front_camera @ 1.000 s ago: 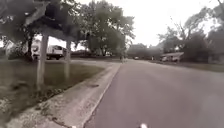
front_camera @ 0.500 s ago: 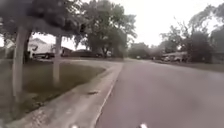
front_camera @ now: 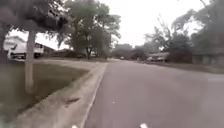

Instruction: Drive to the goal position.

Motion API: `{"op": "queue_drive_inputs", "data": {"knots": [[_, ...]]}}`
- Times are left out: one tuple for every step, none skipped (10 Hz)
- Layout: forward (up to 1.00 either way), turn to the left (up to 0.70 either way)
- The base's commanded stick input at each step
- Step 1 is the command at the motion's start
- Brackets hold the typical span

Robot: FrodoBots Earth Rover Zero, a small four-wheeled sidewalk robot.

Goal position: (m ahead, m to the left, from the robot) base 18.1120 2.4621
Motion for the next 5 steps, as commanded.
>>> {"op": "queue_drive_inputs", "data": {"knots": [[1.0,0.0],[1.0,0.0],[1.0,0.0],[1.0,0.0],[1.0,0.0]]}}
